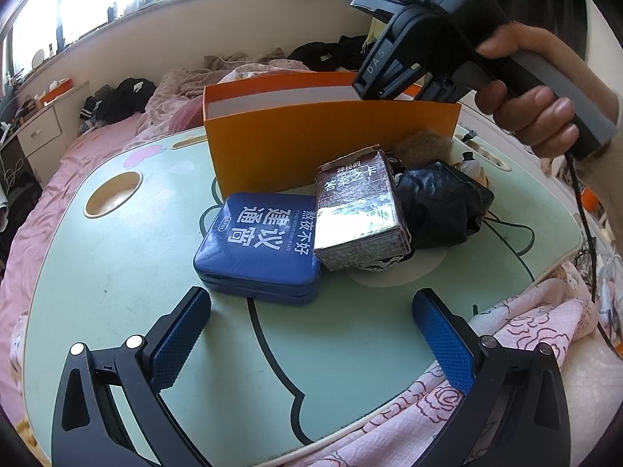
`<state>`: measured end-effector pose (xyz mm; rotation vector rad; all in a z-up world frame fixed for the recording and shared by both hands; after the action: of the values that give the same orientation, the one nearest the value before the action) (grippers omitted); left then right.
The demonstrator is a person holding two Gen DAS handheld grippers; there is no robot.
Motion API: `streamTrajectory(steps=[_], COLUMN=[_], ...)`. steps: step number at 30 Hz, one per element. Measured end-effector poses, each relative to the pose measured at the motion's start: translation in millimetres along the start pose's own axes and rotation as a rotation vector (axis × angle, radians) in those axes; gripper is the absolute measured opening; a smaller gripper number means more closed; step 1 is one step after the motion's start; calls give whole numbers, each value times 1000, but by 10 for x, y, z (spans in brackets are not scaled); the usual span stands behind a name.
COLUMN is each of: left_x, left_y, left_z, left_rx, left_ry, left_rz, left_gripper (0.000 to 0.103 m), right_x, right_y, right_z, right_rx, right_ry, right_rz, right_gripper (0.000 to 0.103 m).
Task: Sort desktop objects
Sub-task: 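Carry the plastic bag out and place it beside the doll figurine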
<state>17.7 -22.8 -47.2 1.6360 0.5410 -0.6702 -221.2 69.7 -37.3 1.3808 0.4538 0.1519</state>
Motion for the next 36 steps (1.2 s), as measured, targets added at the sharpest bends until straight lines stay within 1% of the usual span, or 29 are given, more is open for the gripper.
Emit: streamTrajectory(steps=[3,5,7,8,10,11,13,14,16,19,21,23,25,27,28,29,31,35,36], left_x=[-4,1,1,0,1,1,-1,-1,0,2,7,6,5,4,4,5,9,9,9], left_y=[0,5,5,6,7,7,6,6,5,4,11,14,12,13,17,20,21,21,19], left_z=[-10,-10,-7,-9,-1,-3,-1,-2,-7,-1,6,8,7,6,5,3,3,4,5], left_rx=[1,2,1,1,2,2,2,2,2,1,1,1,1,2,2,1,1,2,1], left_ry=[2,4,5,5,5,5,5,5,5,4,4,4,4,5,5,5,5,5,4], left_rz=[0,0,0,0,0,0,0,-1,0,0,0,0,0,-1,-1,-1,-1,-1,-1], left_gripper=[103,103,103,103,103,103,103,103,103,103,103,103,103,103,103,103,103,103,103], right_x=[34,67,123,155,274,398,552,638,759,1026,1063,1020,987,1050,1133,1192,1373,1710,1766], right_y=[95,166,417,520,781,955,1124,1195,1213,1090,911,763,675,701,740,741,696,518,476], right_z=[-63,-150,-246,-225,-290,-350,-346,-421,-553,-674,-714,-695,-706,-756,-782,-793,-760,-678,-644], right_rx=[11,-34,-81,-97,-139,-179,-211,-216,-210,-192,-190,-202,-208,-178,-146,-124,-77,81,118], right_ry=[-29,-59,-97,-106,-117,-119,-104,-102,-107,-108,-101,-94,-101,-116,-124,-119,-88,-17,4], right_rz=[-50,-111,-204,-249,-318,-355,-398,-412,-427,-411,-395,-390,-402,-471,-521,-543,-548,-563,-575], right_gripper=[30,30,30,30,30,30,30,30,30,30,31,33,43,77,82,83,83,83,87])
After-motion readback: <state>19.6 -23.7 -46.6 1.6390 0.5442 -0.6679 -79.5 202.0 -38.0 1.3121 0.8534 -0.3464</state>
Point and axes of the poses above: each gripper's, at about its wrist camera, not at the fingertips, and y roughly against the way its jaws point, z to its left, x to its underside, the point moved 6 cm from there along -y, roughly the way its jaws point, and after that the axes turned 6 degrees about x, right-handed, at the moved point
